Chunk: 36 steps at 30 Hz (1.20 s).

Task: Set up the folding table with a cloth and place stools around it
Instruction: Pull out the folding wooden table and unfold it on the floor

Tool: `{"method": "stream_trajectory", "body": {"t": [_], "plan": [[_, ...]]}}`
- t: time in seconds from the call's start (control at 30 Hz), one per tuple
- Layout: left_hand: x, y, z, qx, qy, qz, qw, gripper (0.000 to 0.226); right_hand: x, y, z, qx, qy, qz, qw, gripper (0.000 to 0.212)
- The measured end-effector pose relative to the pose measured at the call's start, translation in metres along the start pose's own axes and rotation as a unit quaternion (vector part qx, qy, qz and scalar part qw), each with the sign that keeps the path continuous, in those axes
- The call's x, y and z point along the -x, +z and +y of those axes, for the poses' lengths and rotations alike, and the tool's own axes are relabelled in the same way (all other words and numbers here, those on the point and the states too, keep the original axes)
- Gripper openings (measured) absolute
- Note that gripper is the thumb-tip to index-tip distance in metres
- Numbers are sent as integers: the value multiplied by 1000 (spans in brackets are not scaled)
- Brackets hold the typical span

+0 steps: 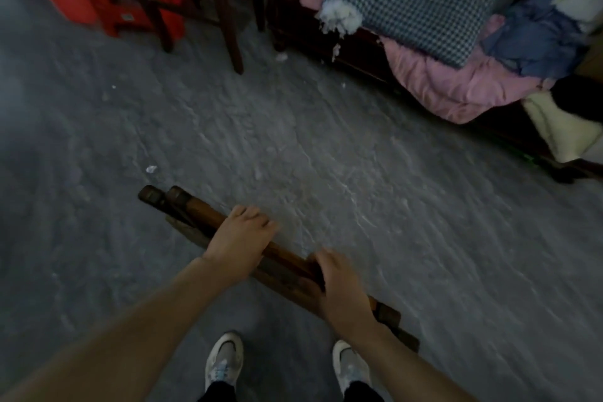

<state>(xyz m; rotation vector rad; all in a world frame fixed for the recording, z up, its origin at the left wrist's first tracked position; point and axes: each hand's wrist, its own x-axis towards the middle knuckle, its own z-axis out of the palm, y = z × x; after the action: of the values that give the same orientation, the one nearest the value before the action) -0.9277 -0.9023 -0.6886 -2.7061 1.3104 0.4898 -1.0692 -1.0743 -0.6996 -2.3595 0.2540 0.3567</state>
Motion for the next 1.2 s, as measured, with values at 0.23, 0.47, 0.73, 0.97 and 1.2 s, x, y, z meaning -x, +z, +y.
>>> {"method": "stream_trajectory", "body": {"t": [0.23,0.47,0.73,0.97,1.2], "plan": [[46,-13,69,114,-218,122,961,57,18,-20,8,-7,-113,-41,993,28],[76,10,147,319,-380,259,829,44,44,-17,22,87,-206,-76,972,54],[88,48,254,468,-341,266,770,51,83,-21,57,98,-254,-63,960,53],[74,57,311,505,-365,273,733,66,92,-46,89,117,-287,-80,947,62],[67,101,337,478,-340,291,755,99,83,-58,113,17,-283,-160,945,70]]}}
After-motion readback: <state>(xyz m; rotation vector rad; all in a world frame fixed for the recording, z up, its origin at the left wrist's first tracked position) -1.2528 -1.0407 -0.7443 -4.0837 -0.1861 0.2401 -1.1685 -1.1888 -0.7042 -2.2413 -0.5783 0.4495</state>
